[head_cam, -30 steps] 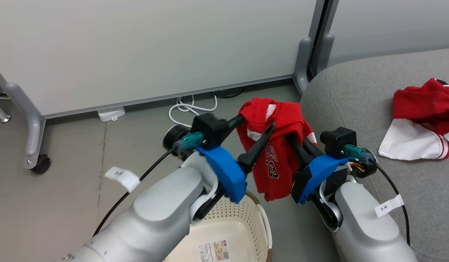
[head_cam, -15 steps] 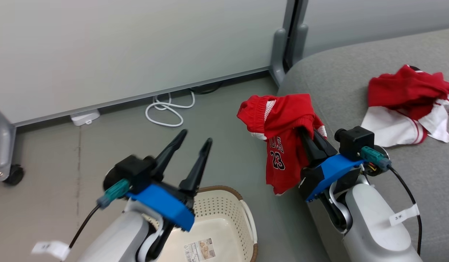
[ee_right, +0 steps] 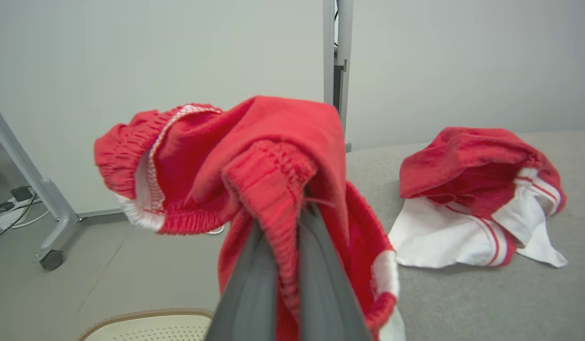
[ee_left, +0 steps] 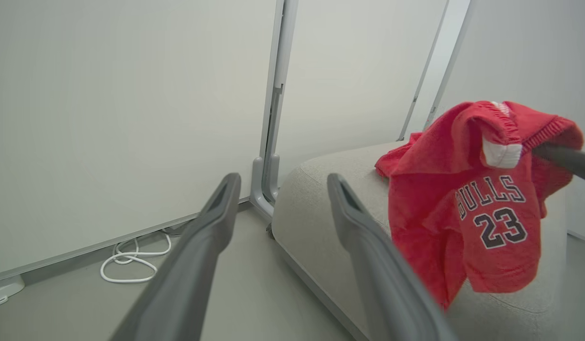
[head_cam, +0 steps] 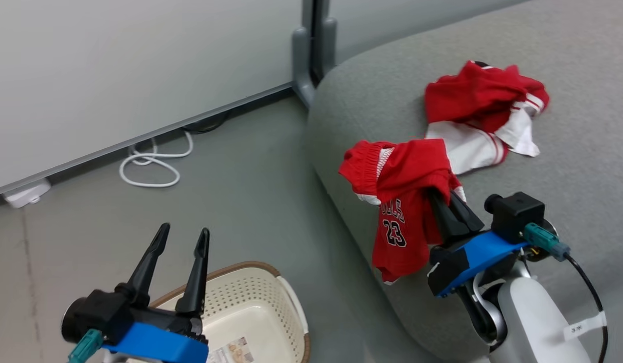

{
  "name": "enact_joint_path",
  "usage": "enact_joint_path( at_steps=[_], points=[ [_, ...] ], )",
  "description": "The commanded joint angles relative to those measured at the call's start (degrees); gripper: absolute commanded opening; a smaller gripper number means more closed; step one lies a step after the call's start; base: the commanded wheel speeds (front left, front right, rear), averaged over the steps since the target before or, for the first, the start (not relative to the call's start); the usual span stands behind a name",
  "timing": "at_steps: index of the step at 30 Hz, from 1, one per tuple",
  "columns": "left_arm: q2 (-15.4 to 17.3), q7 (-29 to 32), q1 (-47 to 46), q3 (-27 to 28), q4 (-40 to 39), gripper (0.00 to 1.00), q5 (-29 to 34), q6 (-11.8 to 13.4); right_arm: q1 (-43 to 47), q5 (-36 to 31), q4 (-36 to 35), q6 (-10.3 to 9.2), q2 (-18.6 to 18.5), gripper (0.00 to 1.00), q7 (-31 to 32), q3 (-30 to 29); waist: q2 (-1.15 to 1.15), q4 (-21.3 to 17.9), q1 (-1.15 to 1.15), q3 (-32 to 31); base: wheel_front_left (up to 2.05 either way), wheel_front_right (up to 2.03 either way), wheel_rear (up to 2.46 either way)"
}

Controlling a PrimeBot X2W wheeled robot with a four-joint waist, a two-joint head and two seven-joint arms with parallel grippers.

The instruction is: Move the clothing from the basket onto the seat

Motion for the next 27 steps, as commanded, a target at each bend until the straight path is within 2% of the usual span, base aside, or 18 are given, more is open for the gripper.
enact_joint_path(
  at_steps=[1, 11, 18, 27],
  points=[
    [-0.46, -0.15, 0.85, 1.03, -0.23, 1.00, 0.74, -0.48, 1.15, -0.05, -0.97, 0.03, -0.05, 0.00, 0.23, -0.43, 0.00, -2.92, 0.00, 0.74, 0.00, 0.00, 0.00],
    [-2.35, -0.15, 2.19, 3.63, 0.36, 1.00, 4.46, -2.68, 6.38, 0.90, -6.01, 0.03, -0.05, 0.00, 1.06, -3.29, 0.00, -10.63, 0.00, 2.01, 0.00, 0.00, 0.00],
    [-1.54, -0.15, -1.44, 0.69, 2.13, 1.00, 4.32, -3.22, 10.20, 2.19, -8.88, 0.03, -0.03, 0.00, 0.08, -7.14, 0.00, -11.29, 0.00, 3.56, 0.00, 0.00, 0.00],
    [0.44, -0.15, -3.87, -2.18, 3.01, 1.00, 2.80, -3.04, 11.58, 2.62, -10.36, 0.03, -0.03, 0.00, -0.33, -8.33, 0.00, -11.45, 0.00, 4.60, 0.00, 0.00, 0.00]
  ],
)
